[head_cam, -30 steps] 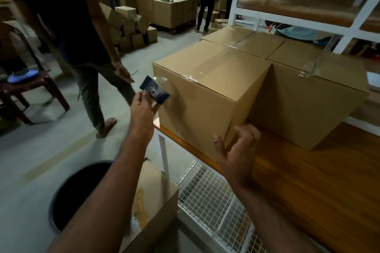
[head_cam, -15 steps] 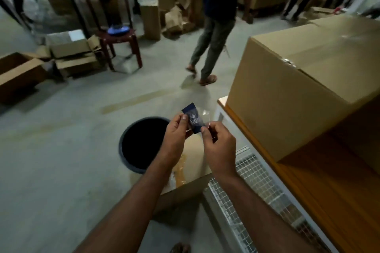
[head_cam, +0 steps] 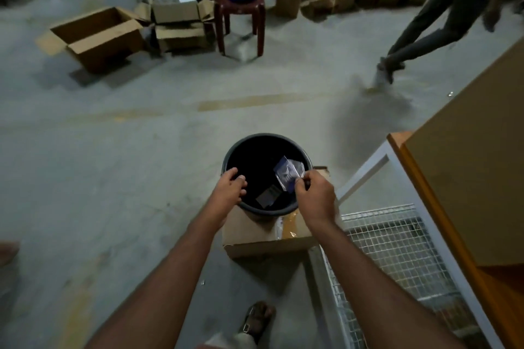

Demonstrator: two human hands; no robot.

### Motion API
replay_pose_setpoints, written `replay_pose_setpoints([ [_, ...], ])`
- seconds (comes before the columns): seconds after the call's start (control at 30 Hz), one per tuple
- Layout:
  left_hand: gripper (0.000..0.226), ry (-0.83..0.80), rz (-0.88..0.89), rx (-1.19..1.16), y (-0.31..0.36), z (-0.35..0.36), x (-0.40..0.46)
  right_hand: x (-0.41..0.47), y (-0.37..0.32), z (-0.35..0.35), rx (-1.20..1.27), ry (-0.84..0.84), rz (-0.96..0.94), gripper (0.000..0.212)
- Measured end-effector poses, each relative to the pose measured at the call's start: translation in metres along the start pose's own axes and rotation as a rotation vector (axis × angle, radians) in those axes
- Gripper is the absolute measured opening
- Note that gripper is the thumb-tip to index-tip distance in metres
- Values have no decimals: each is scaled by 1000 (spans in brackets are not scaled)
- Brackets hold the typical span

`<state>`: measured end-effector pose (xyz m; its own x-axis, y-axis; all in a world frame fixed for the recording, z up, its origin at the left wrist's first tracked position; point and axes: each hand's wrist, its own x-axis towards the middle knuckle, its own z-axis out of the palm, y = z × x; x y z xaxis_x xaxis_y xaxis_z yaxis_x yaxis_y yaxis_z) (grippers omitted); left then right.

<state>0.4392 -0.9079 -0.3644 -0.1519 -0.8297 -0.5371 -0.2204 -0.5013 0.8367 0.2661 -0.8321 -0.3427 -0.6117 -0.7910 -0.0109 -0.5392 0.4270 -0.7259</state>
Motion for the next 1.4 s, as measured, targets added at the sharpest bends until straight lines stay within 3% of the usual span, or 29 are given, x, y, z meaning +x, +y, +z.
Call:
replay_pose_setpoints([
  [0.2, 33, -66, 20, 114, -20, 9, 3, 11, 23, 31, -92, -183, 114, 14],
  [0.3, 31, -79, 37, 126, -21, 14, 2, 13, 28, 33, -99, -258, 104, 27],
  [0.4, 29, -76, 59, 131, -18, 15, 2, 13, 33, 24, -72, -196, 87, 32],
  [0.57, 27, -91, 124, 133, 2, 24, -5, 7, 35, -6, 20, -125, -22, 23],
  [0.77, 25, -237, 285, 143, 52, 50, -33, -6, 19, -75, 124, -6, -162, 19],
  [1.0, 25, -573, 488, 97, 119, 130, -99, -41, 9, -179, 231, 284, -172, 20],
  [1.1, 23, -796, 559, 99, 130, 186, -140, -80, 22, -234, 212, 499, -126, 18],
  [1.4, 22, -1432, 630, 233, 84, 311, -312, -266, 90, -349, 69, 1016, 185, 20],
])
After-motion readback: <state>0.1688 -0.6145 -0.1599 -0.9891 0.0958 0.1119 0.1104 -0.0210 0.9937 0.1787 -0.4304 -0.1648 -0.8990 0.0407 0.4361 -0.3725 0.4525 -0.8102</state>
